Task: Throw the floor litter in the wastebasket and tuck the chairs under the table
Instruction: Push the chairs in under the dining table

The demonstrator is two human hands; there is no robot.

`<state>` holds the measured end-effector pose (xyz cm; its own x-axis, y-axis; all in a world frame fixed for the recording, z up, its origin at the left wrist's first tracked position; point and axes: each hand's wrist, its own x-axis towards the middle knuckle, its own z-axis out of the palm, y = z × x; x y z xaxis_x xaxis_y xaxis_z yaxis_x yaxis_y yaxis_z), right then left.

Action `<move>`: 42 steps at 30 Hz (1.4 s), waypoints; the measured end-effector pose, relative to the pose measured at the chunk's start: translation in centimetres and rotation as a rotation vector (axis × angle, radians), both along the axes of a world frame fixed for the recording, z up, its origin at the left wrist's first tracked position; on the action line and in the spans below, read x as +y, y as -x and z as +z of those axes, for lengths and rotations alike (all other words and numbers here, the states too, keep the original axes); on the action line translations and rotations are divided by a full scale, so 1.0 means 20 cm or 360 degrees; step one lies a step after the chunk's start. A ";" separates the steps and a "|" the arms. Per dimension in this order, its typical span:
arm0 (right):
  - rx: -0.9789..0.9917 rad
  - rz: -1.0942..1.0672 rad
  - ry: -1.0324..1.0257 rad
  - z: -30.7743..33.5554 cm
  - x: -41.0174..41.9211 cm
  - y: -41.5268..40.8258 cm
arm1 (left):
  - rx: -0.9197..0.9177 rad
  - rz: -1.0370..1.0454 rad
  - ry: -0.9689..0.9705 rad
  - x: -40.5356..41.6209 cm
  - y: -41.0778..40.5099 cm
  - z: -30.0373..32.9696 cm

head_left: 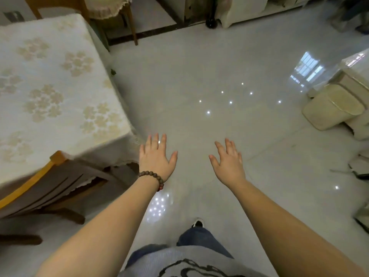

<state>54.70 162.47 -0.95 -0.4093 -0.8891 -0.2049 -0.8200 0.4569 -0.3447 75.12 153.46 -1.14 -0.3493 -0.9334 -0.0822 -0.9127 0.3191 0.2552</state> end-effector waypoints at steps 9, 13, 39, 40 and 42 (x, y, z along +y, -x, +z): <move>-0.0065 0.0270 0.0000 0.00 -0.60 0.41 | -0.0023 0.0226 -0.0048 -0.48 0.38 0.01; -0.0078 0.0382 0.0063 -0.04 -1.00 0.52 | -0.0027 0.0348 -0.0029 -0.79 0.46 -0.05; -0.0043 0.1032 0.0037 -0.08 -4.40 0.74 | -0.0034 0.1079 -0.0016 -3.65 0.59 -0.04; -0.0043 0.1060 0.0039 -0.09 -4.55 0.75 | -0.0038 0.1104 -0.0024 -3.77 0.60 -0.05; -0.0051 0.1116 0.0043 -0.10 -4.88 0.77 | -0.0038 0.1159 -0.0026 -4.06 0.63 -0.06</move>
